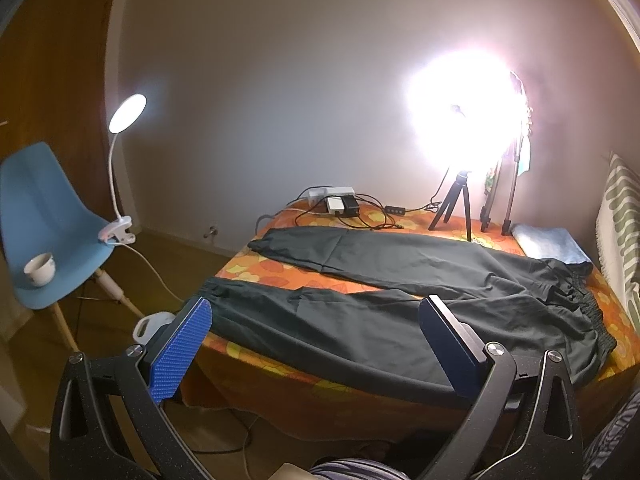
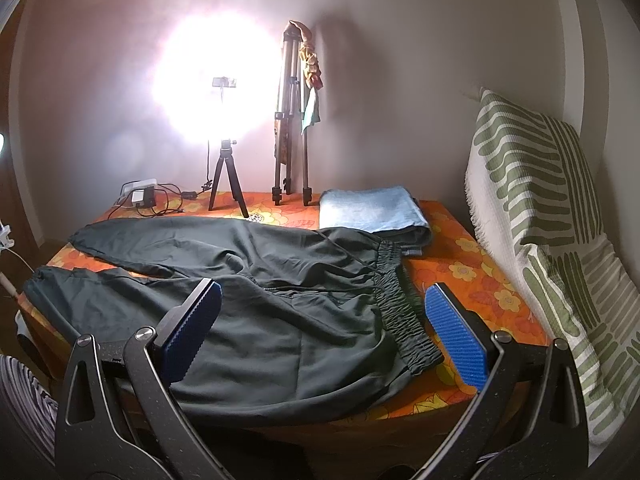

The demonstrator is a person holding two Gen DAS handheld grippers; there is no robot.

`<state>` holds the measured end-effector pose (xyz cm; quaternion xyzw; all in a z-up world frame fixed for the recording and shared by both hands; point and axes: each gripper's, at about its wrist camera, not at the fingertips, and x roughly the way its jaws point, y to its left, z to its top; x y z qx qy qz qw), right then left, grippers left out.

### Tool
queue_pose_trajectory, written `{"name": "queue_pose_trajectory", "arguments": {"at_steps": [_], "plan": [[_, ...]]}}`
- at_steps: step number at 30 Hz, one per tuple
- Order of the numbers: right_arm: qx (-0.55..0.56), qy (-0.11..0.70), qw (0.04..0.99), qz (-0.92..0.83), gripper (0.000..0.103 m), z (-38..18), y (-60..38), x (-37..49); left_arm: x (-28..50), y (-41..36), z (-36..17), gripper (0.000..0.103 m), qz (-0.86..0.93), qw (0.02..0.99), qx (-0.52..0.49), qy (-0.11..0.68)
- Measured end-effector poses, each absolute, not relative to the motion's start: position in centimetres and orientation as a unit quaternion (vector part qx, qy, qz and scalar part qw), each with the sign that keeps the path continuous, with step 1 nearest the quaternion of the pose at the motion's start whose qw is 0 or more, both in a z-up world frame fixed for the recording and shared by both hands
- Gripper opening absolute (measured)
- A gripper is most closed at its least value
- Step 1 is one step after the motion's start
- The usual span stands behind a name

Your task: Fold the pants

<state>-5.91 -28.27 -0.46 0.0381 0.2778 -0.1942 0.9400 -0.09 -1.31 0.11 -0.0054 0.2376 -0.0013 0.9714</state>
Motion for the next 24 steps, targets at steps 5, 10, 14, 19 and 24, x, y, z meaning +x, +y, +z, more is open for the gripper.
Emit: {"name": "queue_pose_trajectory", "arguments": {"at_steps": [5,10,14,19,24], "plan": [[0.037,0.278,0.940,-0.194,0.103,-0.38,-28.32,-5.93,-0.11,-1.30,0.13,0.103,-0.003,0.971,-0.005,0.237],[0.035,0.279,0.940,-0.193,0.103,-0.12,-28.27,-5.89,-0.04,-1.34,0.24,0.103,-0.005,0.971,-0.003,0.237],[0.034,0.279,0.940,-0.192,0.103,-0.02,-28.23,-5.93,-0.04,-1.41,0.26,0.103,-0.005,0.971,-0.004,0.237],[0.034,0.278,0.940,-0.194,0.103,-0.04,-28.18,-5.89,-0.05,-1.42,0.24,0.103,-0.004,0.972,-0.003,0.237],[0.033,0.278,0.940,-0.194,0.103,-0.01,-28.08,-5.87,-0.02,-1.43,0.27,0.103,-0.004,0.972,-0.003,0.237]]}}
